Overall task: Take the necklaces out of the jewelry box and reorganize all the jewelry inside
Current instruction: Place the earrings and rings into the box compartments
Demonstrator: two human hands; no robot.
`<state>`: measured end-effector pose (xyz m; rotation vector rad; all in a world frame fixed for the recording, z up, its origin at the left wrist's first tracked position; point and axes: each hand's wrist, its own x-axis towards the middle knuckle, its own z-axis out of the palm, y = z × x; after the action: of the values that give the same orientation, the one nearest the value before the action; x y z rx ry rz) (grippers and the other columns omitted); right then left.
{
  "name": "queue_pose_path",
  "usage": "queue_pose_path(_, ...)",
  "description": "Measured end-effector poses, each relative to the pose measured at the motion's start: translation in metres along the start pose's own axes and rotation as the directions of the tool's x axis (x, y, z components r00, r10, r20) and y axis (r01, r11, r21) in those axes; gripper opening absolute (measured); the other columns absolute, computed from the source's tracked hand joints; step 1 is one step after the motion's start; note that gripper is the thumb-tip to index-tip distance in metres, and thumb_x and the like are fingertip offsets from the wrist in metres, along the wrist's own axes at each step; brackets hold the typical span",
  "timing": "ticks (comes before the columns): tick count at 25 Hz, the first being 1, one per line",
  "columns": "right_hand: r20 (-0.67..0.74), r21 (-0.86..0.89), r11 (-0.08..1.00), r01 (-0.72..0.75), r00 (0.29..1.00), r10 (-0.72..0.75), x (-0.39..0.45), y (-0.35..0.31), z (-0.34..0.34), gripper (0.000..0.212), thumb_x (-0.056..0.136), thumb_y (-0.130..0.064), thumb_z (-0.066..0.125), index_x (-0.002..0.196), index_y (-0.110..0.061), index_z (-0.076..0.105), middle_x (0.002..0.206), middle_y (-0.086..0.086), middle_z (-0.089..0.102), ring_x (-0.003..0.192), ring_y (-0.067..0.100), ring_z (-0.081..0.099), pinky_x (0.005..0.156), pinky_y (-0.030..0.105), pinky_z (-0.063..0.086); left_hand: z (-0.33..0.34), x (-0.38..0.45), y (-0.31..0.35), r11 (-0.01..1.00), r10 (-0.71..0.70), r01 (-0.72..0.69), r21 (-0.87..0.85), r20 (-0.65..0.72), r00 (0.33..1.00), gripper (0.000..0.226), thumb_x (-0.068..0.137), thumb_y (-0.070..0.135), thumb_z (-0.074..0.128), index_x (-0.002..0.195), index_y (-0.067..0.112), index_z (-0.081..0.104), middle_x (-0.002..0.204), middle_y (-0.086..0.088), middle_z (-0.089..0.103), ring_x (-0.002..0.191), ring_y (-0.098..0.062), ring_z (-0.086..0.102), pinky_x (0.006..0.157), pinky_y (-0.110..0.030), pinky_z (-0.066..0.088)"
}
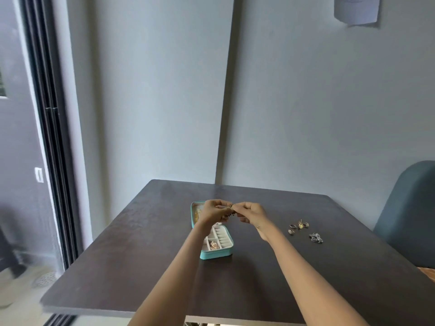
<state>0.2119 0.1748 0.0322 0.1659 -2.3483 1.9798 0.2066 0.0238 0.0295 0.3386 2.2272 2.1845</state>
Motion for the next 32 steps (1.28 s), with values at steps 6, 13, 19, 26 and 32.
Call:
queue_pose_path(6,-0.102,0.106,0.989,0.099,0.991,-0.088,-0.003,0.006,0.034,0.010,0.087,-0.009,0.063,0.096,-0.013,0.062,0.084,0.003,0.068,0.073,0.010,0.061,0.062,0.015,0.050,-0.029,-0.009,-0.006,0.996,-0.048,0.048,0.070,-0.002,0.999,0.014,0.081,0.001,0.068,0.071,0.010,0.066,0.060,-0.005,0.058,0.047,-0.010,0.050,0.047,-0.017,0.047)
queue_pose_path(13,-0.051,0.100,0.989,0.105,0.994,-0.100,-0.009,0.011,0.032,0.022,0.092,-0.003,0.054,0.111,-0.010,0.063,0.083,-0.001,0.063,0.068,0.010,0.057,0.066,0.019,0.052,-0.042,-0.016,-0.013,0.997,-0.059,0.066,0.036,-0.170,0.984,0.006,0.085,0.004,0.065,0.080,0.007,0.069,0.064,-0.004,0.067,0.045,-0.005,0.057,0.051,-0.018,0.051)
queue_pose_path(19,-0.046,0.048,0.996,0.072,0.997,-0.070,-0.015,0.017,0.036,0.015,0.089,0.000,0.056,0.096,-0.012,0.062,0.085,0.005,0.065,0.069,0.010,0.058,0.058,0.015,0.048,-0.037,-0.024,-0.026,0.967,-0.059,0.111,0.230,-0.223,0.973,0.005,0.078,0.009,0.072,0.077,0.012,0.075,0.064,0.007,0.068,0.063,-0.010,0.059,0.065,-0.025,0.048)
queue_pose_path(26,-0.067,-0.094,0.996,-0.004,0.998,-0.002,-0.013,0.036,0.056,0.017,0.088,0.001,0.056,0.100,-0.009,0.063,0.088,0.005,0.066,0.071,0.009,0.059,0.062,0.013,0.049,-0.030,-0.028,-0.028,0.753,-0.045,0.235,0.615,-0.307,0.951,0.012,0.078,0.024,0.070,0.088,0.018,0.074,0.093,-0.003,0.073,0.093,-0.020,0.065,0.074,-0.029,0.048)
queue_pose_path(32,0.010,-0.255,0.966,-0.044,0.999,0.048,-0.005,0.035,0.056,0.023,0.088,-0.003,0.057,0.109,-0.012,0.062,0.083,0.001,0.065,0.079,0.012,0.060,0.070,0.018,0.046,-0.030,-0.021,-0.022,0.645,-0.025,0.218,0.733,-0.265,0.964,0.018,0.083,0.024,0.064,0.097,0.018,0.073,0.104,-0.007,0.071,0.104,-0.025,0.063,0.084,-0.033,0.047)
